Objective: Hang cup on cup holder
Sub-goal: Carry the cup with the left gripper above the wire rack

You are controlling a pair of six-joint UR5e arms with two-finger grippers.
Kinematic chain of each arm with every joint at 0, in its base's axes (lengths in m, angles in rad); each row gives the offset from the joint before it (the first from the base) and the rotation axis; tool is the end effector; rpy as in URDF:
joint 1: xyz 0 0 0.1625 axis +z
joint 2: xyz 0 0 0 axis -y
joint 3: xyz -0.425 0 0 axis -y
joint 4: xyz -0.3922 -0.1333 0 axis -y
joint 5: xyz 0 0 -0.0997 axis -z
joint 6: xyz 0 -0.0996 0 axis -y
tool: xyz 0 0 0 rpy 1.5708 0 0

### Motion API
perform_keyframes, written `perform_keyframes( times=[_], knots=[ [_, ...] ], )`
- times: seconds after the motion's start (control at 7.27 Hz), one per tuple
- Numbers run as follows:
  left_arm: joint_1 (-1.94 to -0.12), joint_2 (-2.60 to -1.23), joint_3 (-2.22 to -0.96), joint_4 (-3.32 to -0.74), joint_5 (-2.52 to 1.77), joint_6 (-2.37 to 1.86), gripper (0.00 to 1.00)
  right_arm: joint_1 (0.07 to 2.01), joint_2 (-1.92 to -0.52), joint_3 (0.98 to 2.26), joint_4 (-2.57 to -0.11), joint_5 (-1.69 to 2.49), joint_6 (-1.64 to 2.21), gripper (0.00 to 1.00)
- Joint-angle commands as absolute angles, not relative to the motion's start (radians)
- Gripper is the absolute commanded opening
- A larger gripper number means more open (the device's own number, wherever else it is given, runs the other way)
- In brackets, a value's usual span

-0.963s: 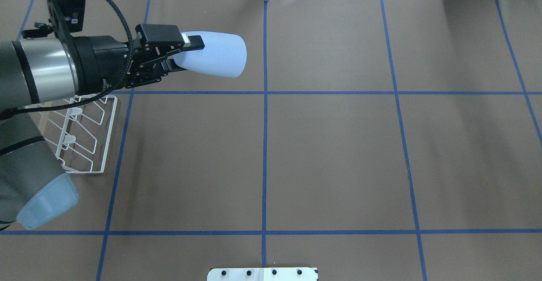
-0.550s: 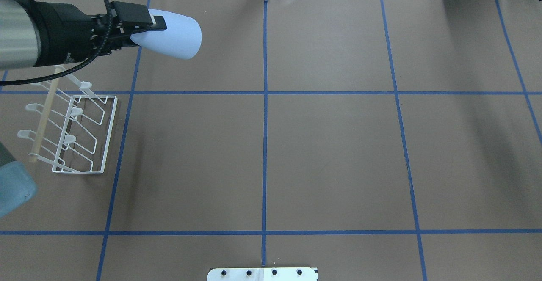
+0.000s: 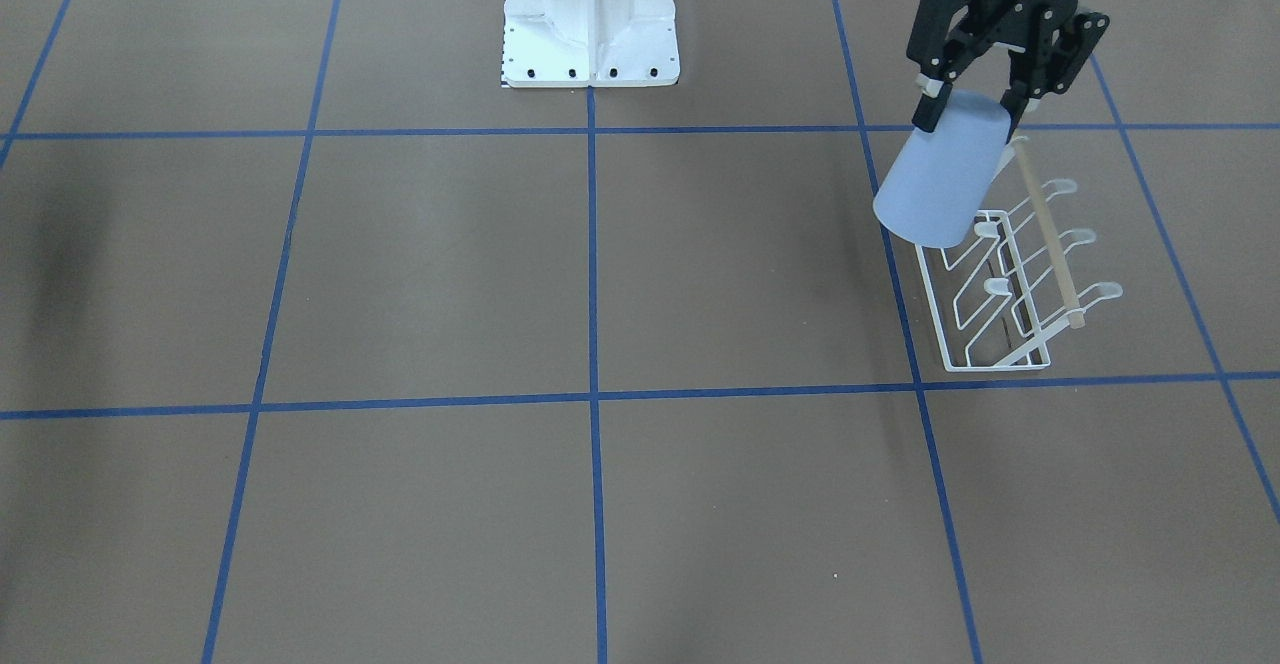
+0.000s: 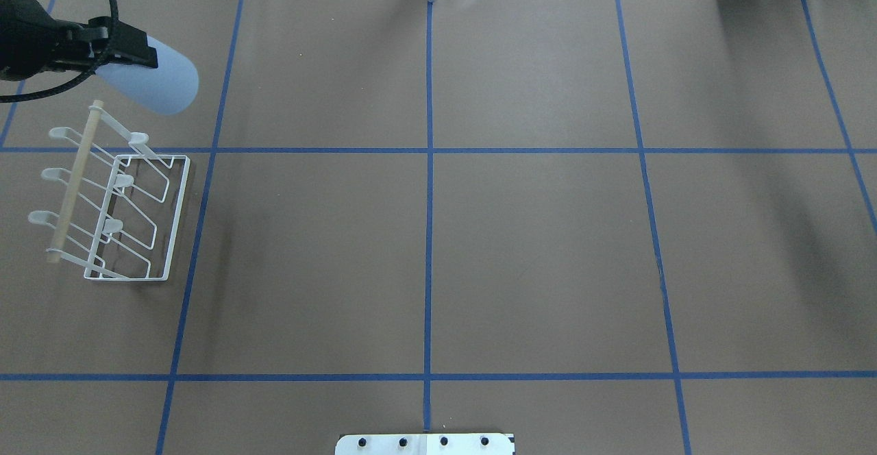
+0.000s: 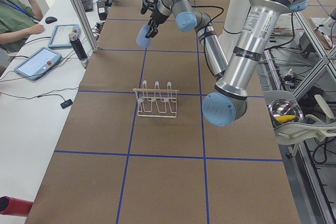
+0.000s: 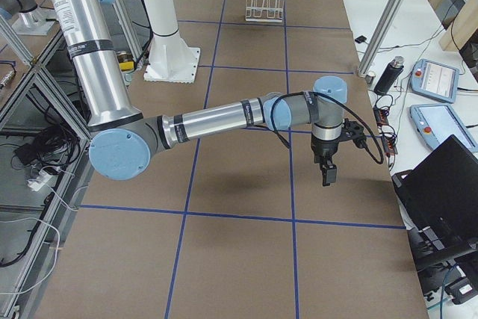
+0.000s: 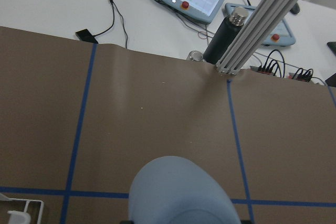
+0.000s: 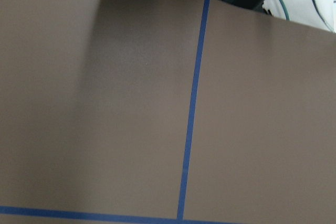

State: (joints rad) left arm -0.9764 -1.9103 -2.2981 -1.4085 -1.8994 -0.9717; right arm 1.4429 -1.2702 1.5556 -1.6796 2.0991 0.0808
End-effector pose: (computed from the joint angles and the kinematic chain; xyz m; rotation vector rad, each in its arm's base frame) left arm 0.1775 -0.4433 0.1997 0.4198 0.8496 -0.2001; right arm 0.0039 -0.6210 0.5252 0.1167 -0.5422 -0.0925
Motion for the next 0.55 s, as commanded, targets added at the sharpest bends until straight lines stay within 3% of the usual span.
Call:
perform_keyframes(
  times=[0.0, 0.41],
  knots=[
    [-0.982, -1.917, -2.26, -1.2, -1.924, -0.845, 0.0, 1.44, -1.238, 1.607, -1.92, 2.112, 0.035, 1.0],
    [-1.018, -1.978, -2.081, -1.213, -2.054, -0.844, 0.0, 1.439, -1.258, 1.618, -1.954, 2.167, 0.035, 1.0]
  ],
)
